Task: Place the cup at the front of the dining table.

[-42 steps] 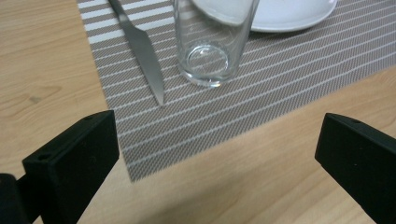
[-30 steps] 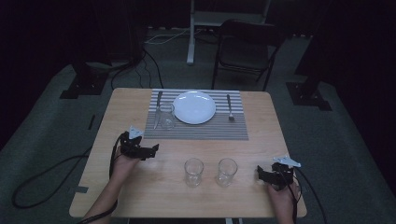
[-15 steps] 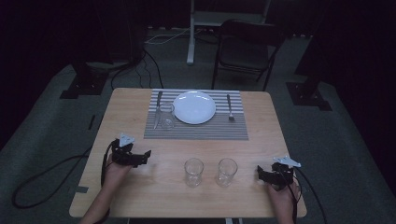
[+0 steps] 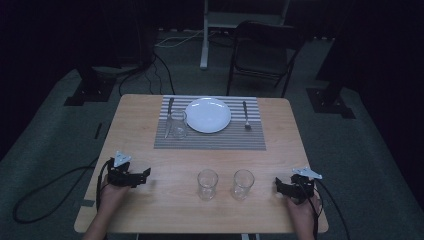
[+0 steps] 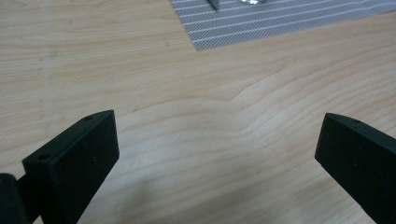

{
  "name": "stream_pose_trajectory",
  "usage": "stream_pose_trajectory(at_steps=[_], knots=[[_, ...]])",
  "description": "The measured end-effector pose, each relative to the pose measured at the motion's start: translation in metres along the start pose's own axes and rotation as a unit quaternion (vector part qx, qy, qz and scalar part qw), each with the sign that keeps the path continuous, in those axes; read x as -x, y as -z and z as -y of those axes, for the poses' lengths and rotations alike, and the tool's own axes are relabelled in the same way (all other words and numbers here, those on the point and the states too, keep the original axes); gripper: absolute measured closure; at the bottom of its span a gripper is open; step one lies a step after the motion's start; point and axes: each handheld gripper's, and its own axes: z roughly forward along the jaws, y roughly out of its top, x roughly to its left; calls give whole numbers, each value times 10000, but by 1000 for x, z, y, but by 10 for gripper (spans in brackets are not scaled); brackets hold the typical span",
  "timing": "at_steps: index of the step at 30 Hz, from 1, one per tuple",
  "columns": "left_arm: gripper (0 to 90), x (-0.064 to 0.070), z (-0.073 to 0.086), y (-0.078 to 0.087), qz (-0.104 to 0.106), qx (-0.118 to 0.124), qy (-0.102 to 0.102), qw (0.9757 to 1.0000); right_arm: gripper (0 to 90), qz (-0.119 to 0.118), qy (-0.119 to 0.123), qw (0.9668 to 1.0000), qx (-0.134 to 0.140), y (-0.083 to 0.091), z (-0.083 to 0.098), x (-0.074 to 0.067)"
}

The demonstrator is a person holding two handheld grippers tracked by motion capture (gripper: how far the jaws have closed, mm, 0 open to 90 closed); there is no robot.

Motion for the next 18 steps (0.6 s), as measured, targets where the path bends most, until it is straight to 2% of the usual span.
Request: stream_pose_trajectory(at_steps=[5, 9, 12, 18], knots=[[2, -4, 9, 10, 23, 139, 132, 9998, 131, 1, 1, 10000, -1, 0, 0, 0], [2, -4, 17, 15, 5, 83, 101, 9999, 131, 0, 1, 10000, 1, 0, 0, 0], [2, -1, 23, 22, -72, 156, 81, 9998, 131, 1, 3, 10000, 1, 0, 0, 0], [2, 0, 31, 30, -40, 70, 73, 9999, 131, 0, 3, 10000, 2, 0, 0, 0]])
